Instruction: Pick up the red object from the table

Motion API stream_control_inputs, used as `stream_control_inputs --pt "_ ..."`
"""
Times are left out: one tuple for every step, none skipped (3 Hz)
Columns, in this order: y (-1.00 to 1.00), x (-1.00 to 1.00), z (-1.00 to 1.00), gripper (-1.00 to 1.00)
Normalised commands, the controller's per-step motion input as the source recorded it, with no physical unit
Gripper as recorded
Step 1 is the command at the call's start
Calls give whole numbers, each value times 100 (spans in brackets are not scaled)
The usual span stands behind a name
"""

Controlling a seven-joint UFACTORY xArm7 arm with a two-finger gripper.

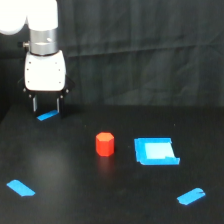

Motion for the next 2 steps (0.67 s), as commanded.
stream_control_inputs --pt "5 12 -8 99" --pt "-2 24 -15 100"
